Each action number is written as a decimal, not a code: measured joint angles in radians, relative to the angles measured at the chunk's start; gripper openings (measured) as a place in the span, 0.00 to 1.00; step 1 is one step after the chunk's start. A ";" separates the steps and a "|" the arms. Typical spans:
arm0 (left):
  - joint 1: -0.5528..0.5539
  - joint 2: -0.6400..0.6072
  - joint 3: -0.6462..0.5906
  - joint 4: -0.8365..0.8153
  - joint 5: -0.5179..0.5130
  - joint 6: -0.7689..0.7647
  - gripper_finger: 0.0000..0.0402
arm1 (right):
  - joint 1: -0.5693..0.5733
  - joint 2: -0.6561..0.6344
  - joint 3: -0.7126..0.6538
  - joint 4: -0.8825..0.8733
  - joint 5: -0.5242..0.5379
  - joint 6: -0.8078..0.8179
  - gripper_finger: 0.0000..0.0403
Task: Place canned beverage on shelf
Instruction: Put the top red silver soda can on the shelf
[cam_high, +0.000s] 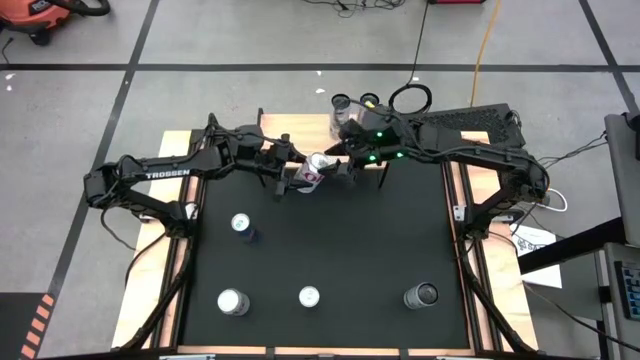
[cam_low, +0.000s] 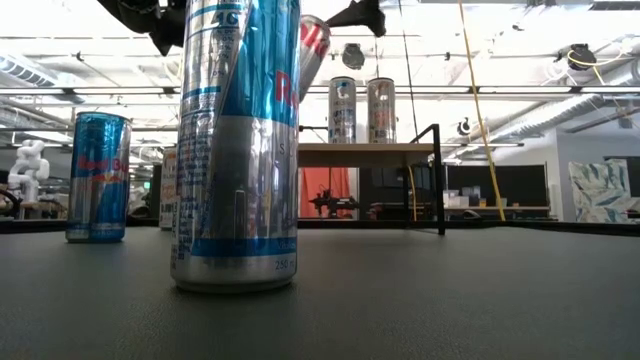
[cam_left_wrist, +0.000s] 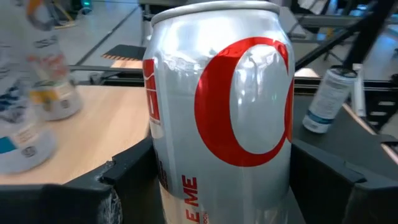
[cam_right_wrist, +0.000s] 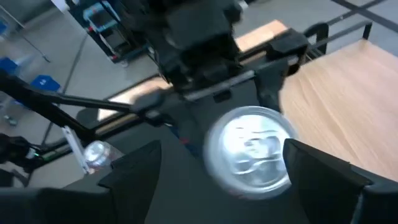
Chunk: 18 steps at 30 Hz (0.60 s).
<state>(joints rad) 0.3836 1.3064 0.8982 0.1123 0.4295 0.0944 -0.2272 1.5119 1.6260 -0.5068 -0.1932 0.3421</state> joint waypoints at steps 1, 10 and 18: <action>0.000 0.000 0.000 0.000 -0.012 0.000 0.75 | 0.000 -0.013 0.000 -0.001 0.000 0.003 0.78; -0.003 0.000 0.000 0.018 -0.116 -0.001 0.75 | 0.000 -0.119 0.000 -0.006 0.001 0.006 0.78; -0.005 -0.001 -0.080 0.202 -0.120 -0.003 0.75 | 0.007 -0.197 0.000 -0.051 0.005 0.050 0.78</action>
<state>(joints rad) 0.3790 1.3052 0.8184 0.3141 0.3093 0.0914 -0.2199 1.3147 1.6257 -0.5579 -0.1879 0.3917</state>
